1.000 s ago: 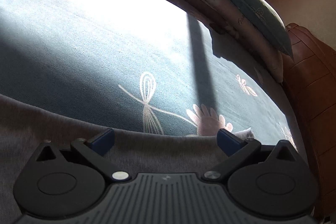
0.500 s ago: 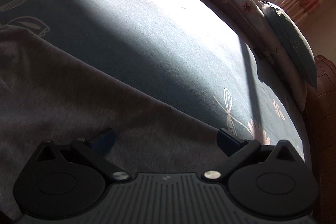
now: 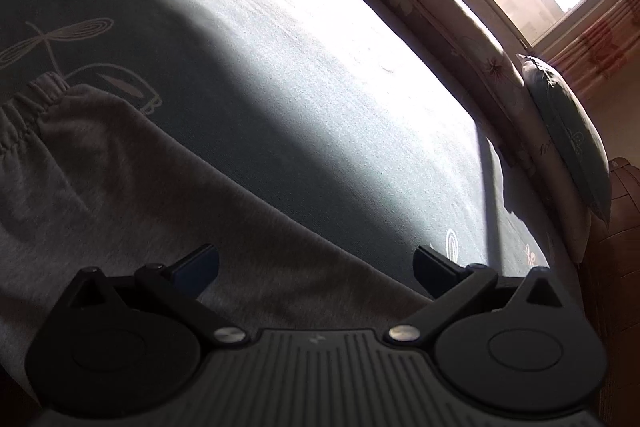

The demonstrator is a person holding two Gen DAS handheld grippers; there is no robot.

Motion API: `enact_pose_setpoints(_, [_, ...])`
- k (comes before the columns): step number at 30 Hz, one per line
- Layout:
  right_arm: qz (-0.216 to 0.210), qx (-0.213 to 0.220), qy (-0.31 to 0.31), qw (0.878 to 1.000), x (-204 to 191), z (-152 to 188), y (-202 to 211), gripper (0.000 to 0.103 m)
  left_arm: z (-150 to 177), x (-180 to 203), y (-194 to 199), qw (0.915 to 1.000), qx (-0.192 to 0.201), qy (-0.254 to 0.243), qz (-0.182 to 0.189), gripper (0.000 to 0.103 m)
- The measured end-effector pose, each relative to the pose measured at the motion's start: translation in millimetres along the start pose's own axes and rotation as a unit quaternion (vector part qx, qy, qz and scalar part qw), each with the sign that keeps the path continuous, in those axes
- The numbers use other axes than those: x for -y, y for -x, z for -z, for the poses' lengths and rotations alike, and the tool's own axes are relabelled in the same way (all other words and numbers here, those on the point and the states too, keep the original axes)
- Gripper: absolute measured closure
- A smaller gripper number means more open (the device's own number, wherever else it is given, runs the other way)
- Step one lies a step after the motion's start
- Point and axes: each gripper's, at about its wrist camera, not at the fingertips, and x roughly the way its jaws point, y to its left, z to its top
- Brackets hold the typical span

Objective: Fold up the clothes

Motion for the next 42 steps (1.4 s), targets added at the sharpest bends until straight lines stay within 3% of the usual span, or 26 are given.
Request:
enact_pose_setpoints(2, [0.0,0.0,0.0,1.0,0,0,0,0.0,4,-1,-3,0.9999,-0.013,-0.006,0.001,0.001])
enact_pose_setpoints(5, [0.001,0.0,-0.001,1.0,0,-1,-1,0.0,10,-4,-9,0.9991,-0.017,-0.022,-0.033,0.001])
enact_pose_setpoints(10, [0.001,0.001,0.0,1.0,0,0,-1,0.0,-5,-11,12,0.9965,0.02,-0.023,-0.078,0.001])
enact_pose_setpoints(16, [0.001,0.002,0.004,1.0,0,0,-1,0.0,-28,-21,37,0.9975,0.038,-0.016,-0.057,0.001])
enact_pose_setpoints(21, [0.003,0.006,0.006,1.0,-1,1,-2,0.0,-19,-43,25,0.9996,-0.003,0.014,-0.024,0.001])
enact_pose_setpoints(25, [0.006,0.007,0.006,1.0,-2,1,-3,0.0,-16,-51,18,0.9946,0.01,-0.01,-0.103,0.001])
enact_pose_setpoints(26, [0.006,0.008,0.006,1.0,-2,1,-3,0.0,-18,-53,21,0.994,0.015,-0.006,-0.108,0.001])
enact_pose_setpoints(30, [0.007,0.01,0.005,1.0,-2,1,-3,0.0,-20,-48,35,0.9986,0.012,0.002,-0.051,0.001])
enact_pose_setpoints(33, [0.009,0.011,0.004,1.0,-3,0,-5,0.0,-6,-34,34,0.9987,-0.033,-0.029,-0.025,0.001])
enact_pose_setpoints(38, [0.01,0.012,0.005,1.0,-3,1,-5,0.0,7,-33,27,0.9918,-0.045,-0.064,-0.101,0.001])
enact_pose_setpoints(42, [0.01,0.012,0.005,1.0,-3,1,-6,0.0,-14,-37,45,0.9943,-0.003,-0.03,-0.102,0.001])
